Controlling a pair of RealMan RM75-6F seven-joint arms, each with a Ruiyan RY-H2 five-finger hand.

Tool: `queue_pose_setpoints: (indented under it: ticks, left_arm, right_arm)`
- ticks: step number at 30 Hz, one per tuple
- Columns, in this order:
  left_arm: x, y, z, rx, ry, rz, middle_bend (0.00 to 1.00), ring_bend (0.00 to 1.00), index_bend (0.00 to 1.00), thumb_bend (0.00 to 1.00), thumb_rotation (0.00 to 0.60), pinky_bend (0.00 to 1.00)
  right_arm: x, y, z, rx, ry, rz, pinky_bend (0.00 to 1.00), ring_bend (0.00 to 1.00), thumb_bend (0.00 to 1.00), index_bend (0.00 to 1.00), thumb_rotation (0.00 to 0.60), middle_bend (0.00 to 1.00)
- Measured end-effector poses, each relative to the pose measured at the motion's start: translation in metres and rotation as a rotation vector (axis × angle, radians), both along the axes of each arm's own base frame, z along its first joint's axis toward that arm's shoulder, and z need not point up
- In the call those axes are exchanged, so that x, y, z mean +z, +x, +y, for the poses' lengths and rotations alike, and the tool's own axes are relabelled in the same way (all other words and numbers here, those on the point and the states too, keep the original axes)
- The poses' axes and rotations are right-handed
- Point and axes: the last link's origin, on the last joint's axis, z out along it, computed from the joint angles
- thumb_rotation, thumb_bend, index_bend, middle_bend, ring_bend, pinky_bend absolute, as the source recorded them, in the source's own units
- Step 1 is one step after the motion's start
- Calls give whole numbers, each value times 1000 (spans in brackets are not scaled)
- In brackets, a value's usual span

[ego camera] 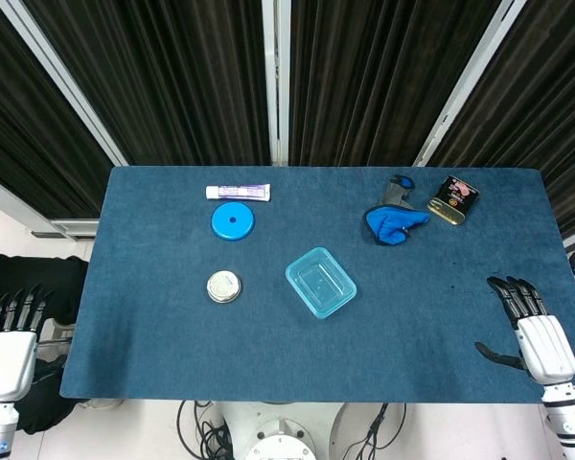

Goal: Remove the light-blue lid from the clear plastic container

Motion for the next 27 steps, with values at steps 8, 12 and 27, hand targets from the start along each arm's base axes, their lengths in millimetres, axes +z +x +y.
queue_pose_setpoints:
  ticks: [8, 12, 27]
  left_arm:
    - [-1, 3, 3, 1, -17, -10, 9, 0, 104, 0, 600, 0]
    - [-2, 6, 7, -5, -19, -13, 10, 0, 105, 0, 600, 0]
    - [-8, 15, 18, -24, -33, -12, 9, 0, 105, 0, 600, 0]
  right_arm:
    - [-6, 2, -9, 0, 45, 2, 0, 0, 66, 0, 600, 109]
    - [-15, 10, -22, 11, 110, -3, 0, 0, 136, 0, 600, 186]
    - [-89, 108, -134, 2, 521, -137, 0, 0, 547, 0, 600, 198]
